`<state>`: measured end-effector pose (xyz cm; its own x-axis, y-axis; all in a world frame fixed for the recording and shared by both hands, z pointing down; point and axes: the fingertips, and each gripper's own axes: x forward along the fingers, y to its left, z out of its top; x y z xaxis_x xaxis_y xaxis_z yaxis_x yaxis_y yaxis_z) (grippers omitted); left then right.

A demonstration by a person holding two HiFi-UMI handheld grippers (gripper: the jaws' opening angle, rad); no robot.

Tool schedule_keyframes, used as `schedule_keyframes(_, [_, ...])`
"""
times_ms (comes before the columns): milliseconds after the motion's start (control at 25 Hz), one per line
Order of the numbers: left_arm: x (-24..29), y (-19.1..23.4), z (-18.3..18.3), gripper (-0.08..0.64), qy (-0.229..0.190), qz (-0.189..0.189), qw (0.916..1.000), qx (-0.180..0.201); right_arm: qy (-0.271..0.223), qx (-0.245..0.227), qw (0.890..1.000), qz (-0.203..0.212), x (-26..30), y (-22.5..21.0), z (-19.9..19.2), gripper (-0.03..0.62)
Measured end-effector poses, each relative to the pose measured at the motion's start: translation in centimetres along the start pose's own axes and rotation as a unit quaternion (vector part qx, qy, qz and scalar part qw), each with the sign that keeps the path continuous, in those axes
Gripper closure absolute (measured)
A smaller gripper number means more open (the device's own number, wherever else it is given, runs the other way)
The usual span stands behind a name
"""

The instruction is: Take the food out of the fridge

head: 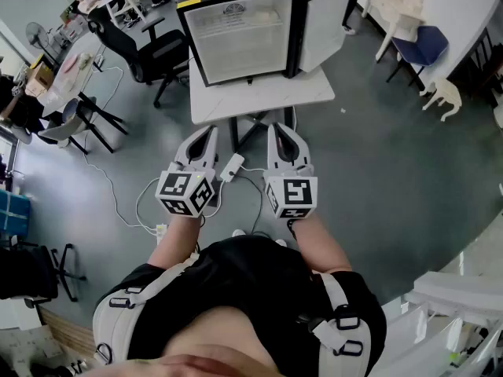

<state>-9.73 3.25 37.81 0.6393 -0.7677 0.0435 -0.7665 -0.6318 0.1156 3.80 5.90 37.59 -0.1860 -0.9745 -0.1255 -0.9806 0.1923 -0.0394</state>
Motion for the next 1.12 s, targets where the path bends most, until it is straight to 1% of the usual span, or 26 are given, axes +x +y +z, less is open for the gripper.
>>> schedule_keyframes(160, [0.0, 0.8, 0.1, 0.557, 0.0, 0.004, 1.0, -0.002, 0.0, 0.001, 1.0, 0.007, 0.8, 0.6, -0.1, 0.584])
schedule_keyframes(320, [0.0, 1.8, -0.1, 0.557, 0.001, 0.003, 1.0, -0.003, -0.009, 0.015, 1.0, 0.012, 1.3, 1.3, 0.0, 0.583])
schedule_keyframes(480, [0.1, 3.0, -0.2, 0.557, -0.001, 0.0, 1.0, -0.007, -0.005, 0.014, 1.0, 0.015, 2.3, 2.2, -0.6, 0.583])
schedule_keyframes(680, [0.3, 5.4, -0.2, 0.557, -0.004, -0.007, 0.9999, -0.007, -0.003, 0.007, 1.0, 0.006, 3.6, 3.6, -1.1, 0.583])
schedule_keyframes(920, [0.7, 8.4, -0.3, 0.557, -0.003, -0.032, 0.9994, -0.013, 0.002, 0.003, 1.0, -0.015, 5.7, 5.5, -2.3, 0.583])
schedule_keyframes(1120, [1.0, 10.0, -0.5, 0.557, -0.002, -0.04, 0.9992, -0.007, 0.004, 0.016, 0.999, -0.029, 6.7, 6.3, -3.0, 0.583])
